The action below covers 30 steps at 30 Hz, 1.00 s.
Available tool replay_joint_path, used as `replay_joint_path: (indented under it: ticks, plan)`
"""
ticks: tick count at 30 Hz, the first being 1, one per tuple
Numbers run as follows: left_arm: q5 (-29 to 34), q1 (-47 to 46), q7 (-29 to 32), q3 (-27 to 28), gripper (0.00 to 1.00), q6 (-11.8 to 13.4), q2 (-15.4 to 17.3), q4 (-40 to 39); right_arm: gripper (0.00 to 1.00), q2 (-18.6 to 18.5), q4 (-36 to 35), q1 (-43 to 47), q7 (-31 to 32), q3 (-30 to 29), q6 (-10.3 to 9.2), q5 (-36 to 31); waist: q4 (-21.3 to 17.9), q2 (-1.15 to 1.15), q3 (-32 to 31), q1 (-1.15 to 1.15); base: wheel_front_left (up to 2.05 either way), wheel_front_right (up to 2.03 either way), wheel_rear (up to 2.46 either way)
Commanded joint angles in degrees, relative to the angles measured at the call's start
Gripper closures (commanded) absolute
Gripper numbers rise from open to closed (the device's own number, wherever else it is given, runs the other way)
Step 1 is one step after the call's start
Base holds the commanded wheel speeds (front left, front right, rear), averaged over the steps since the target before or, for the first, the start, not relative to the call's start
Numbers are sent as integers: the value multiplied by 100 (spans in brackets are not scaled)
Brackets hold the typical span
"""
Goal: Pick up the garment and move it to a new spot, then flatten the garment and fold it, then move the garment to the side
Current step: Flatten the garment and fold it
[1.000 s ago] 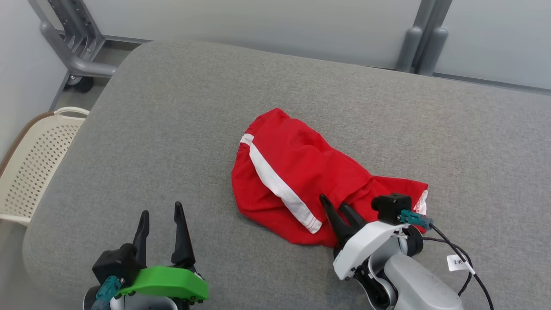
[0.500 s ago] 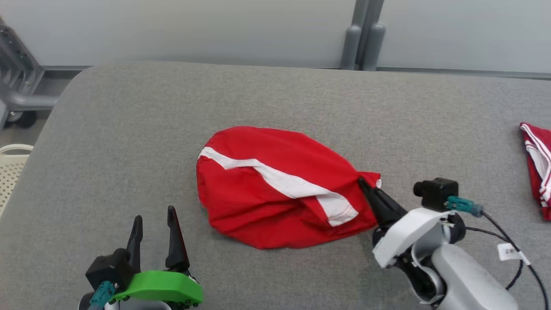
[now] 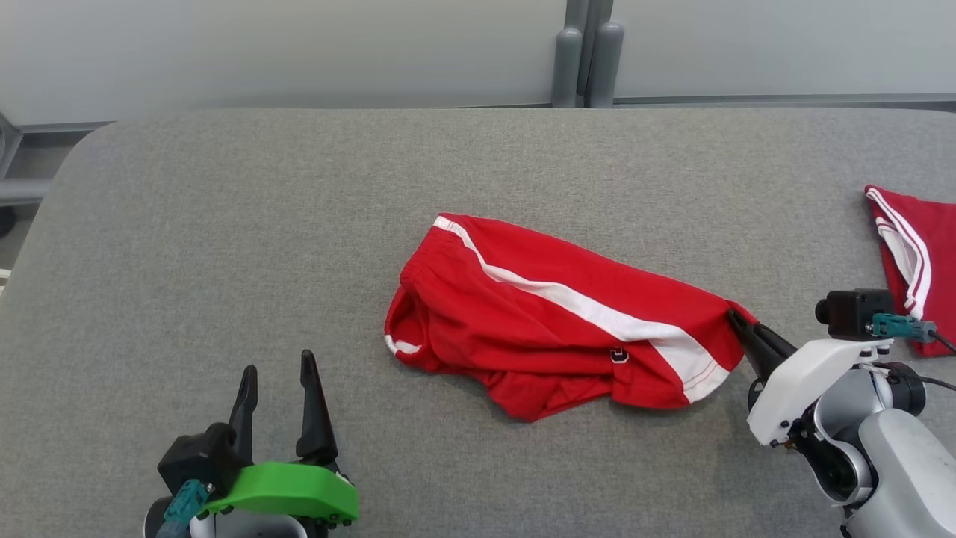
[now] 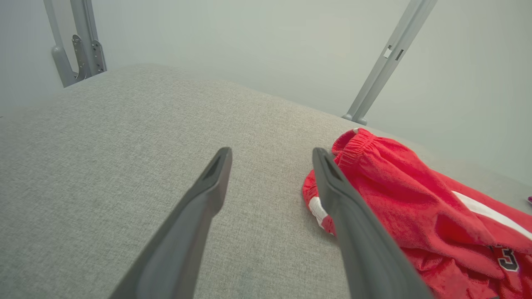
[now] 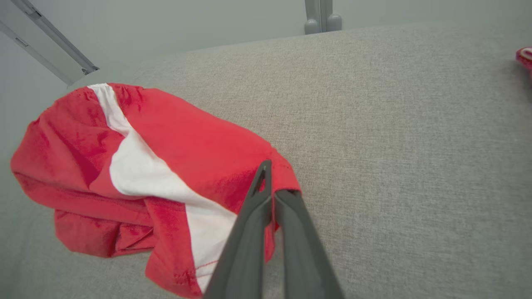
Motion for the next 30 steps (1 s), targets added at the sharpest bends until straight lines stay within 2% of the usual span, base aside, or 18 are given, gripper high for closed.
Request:
replay_joint_path:
  ticks: [1, 10, 17, 19, 20, 24, 30]
  plan:
    - [35, -103, -34, 25, 0, -47, 42, 16, 100, -7, 54, -83, -2, -27, 0, -18, 65, 56, 53, 0, 0, 0, 0]
    - [32, -166, -37, 11, 0, -35, 58, 50, 100, 90, 901, -207, -265, 20, 0, -275, 148, 56, 83, 0, 0, 0, 0]
    - [72, -225, 6, -98, 0, -90, 66, 78, 100, 139, 1309, -305, -643, -35, 0, -423, -53, 56, 74, 0, 0, 0, 0]
    - [70, -251, 29, -145, 0, -120, 61, 97, 55, 171, 1354, -329, -741, -50, 0, -431, -157, 56, 62, 0, 0, 0, 0]
    - [72, -271, 41, -162, 0, -140, 55, 111, 0, 187, 1350, -350, -789, -39, -1, -439, -217, 56, 54, 0, 0, 0, 0]
    - [105, -400, 97, -264, 0, -200, 45, 163, 0, 205, 1222, -330, -881, 73, 0, -345, -469, 56, 18, 0, 0, 0, 0]
    - [137, -534, 129, -352, 0, -243, 28, 242, 0, 30, 910, -11, -946, 109, 0, -228, -839, 56, -37, 0, 0, 0, 0]
